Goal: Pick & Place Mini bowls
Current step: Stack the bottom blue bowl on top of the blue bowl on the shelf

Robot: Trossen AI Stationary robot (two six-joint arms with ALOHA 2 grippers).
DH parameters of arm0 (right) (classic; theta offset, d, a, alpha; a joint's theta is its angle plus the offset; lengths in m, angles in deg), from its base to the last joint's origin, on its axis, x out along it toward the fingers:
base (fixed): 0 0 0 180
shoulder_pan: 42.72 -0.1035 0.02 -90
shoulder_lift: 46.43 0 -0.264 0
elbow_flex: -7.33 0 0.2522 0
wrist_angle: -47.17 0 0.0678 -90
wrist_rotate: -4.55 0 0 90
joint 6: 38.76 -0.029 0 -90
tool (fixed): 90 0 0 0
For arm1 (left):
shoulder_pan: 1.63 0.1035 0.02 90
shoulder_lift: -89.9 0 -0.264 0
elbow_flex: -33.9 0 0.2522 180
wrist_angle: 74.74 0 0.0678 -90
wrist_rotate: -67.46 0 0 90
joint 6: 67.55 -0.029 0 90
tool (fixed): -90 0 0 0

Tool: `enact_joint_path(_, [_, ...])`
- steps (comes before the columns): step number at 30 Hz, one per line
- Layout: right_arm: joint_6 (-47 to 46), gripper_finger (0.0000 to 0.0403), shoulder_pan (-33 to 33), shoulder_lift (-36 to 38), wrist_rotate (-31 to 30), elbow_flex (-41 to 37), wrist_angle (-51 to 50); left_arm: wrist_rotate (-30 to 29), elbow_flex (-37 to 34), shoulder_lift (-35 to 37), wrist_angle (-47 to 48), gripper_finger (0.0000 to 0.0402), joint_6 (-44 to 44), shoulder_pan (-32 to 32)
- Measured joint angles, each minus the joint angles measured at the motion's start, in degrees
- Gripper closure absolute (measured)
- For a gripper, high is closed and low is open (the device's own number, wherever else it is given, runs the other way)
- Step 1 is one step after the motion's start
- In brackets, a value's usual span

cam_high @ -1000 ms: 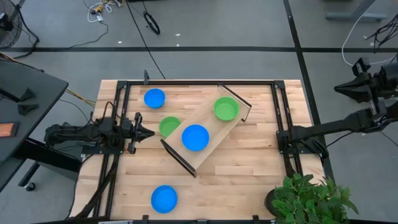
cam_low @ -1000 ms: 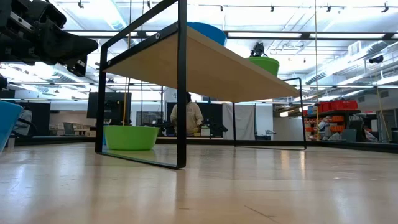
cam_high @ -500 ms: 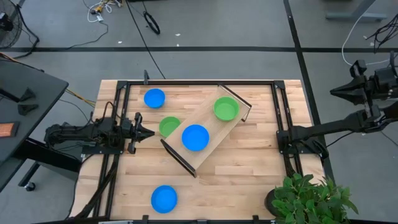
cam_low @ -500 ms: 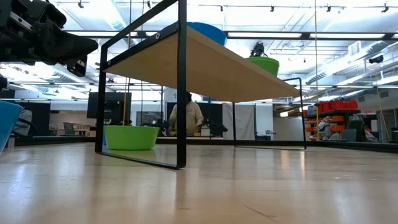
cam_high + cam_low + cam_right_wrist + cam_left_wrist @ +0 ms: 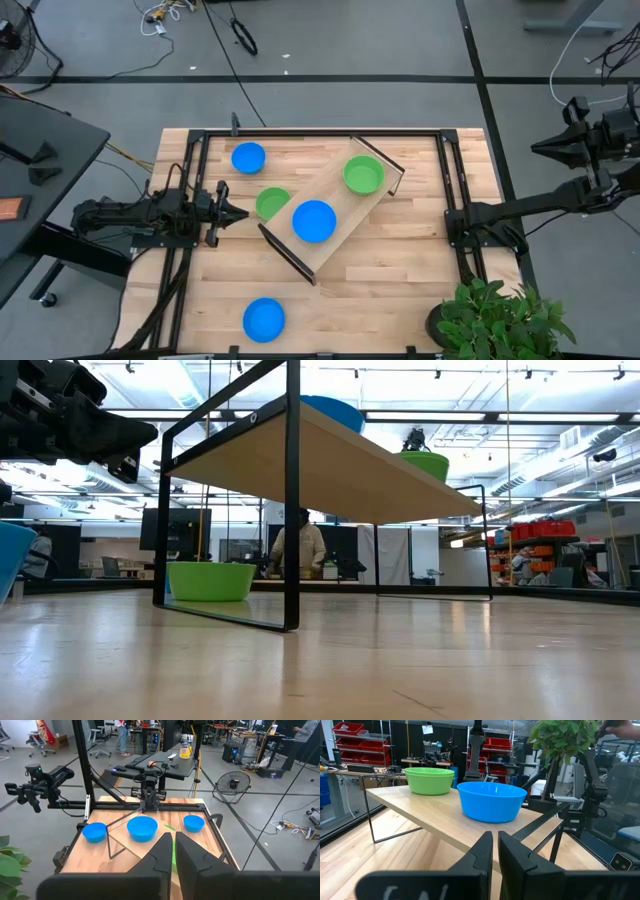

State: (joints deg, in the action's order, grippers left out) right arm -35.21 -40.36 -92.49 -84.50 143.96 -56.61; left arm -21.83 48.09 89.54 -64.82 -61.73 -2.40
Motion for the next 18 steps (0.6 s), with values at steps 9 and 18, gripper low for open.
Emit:
enact_joint_path(9, [-1.1, 0.038, 0.0, 0.0, 0.0, 0.0, 0.0, 0.0, 0.0, 0.0, 0.0, 0.0369, 0.0, 0.0])
enact_joint_path(18, [-2.2, 0.038, 0.0, 0.1, 0.0, -1.8, 0.0, 0.0, 0.0, 0.0, 0.0, 0.0369, 0.0, 0.0])
